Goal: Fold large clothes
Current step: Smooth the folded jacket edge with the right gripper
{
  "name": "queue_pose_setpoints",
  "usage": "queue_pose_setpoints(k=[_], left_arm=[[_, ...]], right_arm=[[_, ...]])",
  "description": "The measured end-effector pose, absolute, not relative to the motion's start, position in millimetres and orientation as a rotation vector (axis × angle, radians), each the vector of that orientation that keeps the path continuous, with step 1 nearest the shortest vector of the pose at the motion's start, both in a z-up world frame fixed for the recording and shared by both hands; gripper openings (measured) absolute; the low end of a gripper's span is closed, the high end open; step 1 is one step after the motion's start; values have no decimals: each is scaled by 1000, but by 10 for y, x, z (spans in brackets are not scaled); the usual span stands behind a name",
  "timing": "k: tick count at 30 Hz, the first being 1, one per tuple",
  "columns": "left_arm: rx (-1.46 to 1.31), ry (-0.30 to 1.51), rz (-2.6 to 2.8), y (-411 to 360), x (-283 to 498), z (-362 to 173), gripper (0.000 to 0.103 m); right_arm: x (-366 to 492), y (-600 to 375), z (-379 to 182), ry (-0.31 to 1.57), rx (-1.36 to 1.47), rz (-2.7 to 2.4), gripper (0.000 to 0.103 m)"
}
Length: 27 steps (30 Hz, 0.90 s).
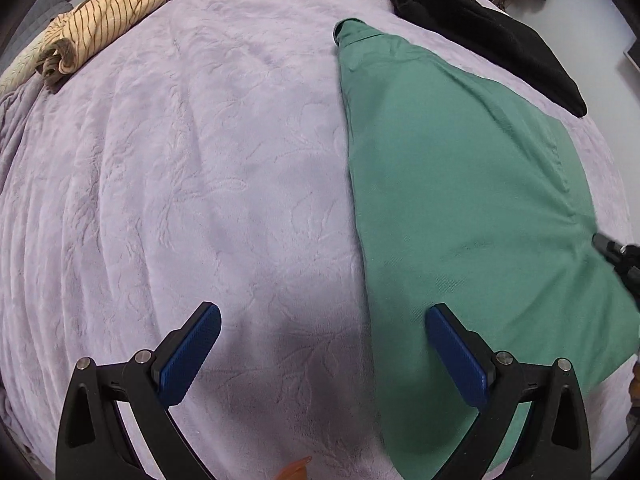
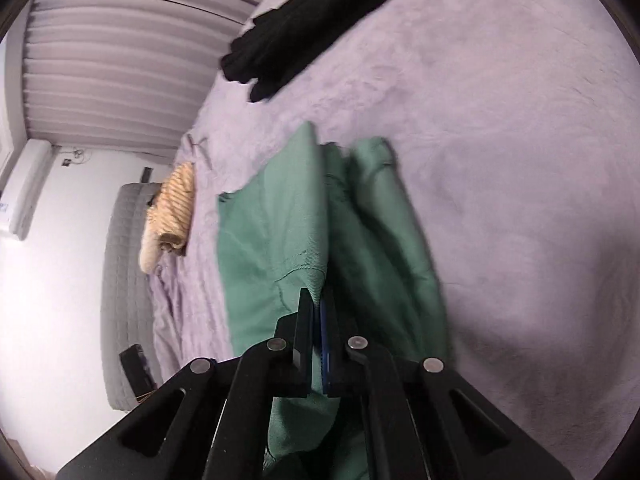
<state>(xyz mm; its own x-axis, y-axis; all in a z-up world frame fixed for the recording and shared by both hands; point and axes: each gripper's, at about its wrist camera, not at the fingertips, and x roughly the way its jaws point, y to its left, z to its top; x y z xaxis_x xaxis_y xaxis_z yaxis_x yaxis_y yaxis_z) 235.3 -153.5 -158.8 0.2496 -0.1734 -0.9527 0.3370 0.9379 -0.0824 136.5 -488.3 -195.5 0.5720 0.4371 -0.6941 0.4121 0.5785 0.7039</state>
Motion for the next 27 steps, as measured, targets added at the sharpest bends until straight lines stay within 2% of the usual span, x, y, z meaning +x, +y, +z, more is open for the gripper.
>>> queue_pose_setpoints(k=[3, 5, 8, 10, 11, 12, 13, 14, 15, 16, 17, 20, 23, 27], left_arm=[[135, 1288, -331, -1497, 2348, -1590, 103], [149, 1291, -333, -1450, 2333, -1533, 103], [171, 1287, -356, -1373, 2254, -1440, 103], [165, 1302, -388, -1343, 2171, -1388, 103], [161, 1309, -405, -1346, 2119, -1368, 103], [160, 1313, -422, -1359, 2067, -1354, 103], [164, 1315, -438, -1386, 2011, -1355, 103], [170, 1320, -447, -1410, 1962, -1366, 103], [179, 1333, -455, -1440, 1910, -1412, 103], [190, 1347, -461, -1469, 1865, -1474, 103], [209, 1355, -462, -1485, 1809, -1566, 103], [134, 1384, -464, -1401, 1711, -1770, 103], [92, 1397, -458, -1359, 1675, -1797, 103], [140, 1391, -454, -1401, 1623, -1732, 103]], right_arm=[[1195, -4981, -2240, 1179, 906, -149, 3], [953, -5032, -2244, 1150, 1010, -111, 7], [626, -4951, -1971, 1080, 1007, -32, 8], [527, -4855, -1818, 1055, 993, 35, 26], [513, -4791, -1770, 1055, 989, 68, 52], [517, -4722, -1749, 1063, 979, 91, 65], [537, -4639, -1741, 1080, 955, 111, 65], [558, -4564, -1740, 1103, 927, 122, 59], [634, -4472, -1728, 1128, 897, 124, 34], [638, -4409, -1744, 1160, 853, 108, 18], [627, -4380, -1786, 1184, 826, 79, 6], [596, -4395, -2043, 1247, 785, -21, 6], [475, -4470, -2402, 1277, 889, -66, 5], [478, -4403, -2383, 1277, 806, -65, 5]])
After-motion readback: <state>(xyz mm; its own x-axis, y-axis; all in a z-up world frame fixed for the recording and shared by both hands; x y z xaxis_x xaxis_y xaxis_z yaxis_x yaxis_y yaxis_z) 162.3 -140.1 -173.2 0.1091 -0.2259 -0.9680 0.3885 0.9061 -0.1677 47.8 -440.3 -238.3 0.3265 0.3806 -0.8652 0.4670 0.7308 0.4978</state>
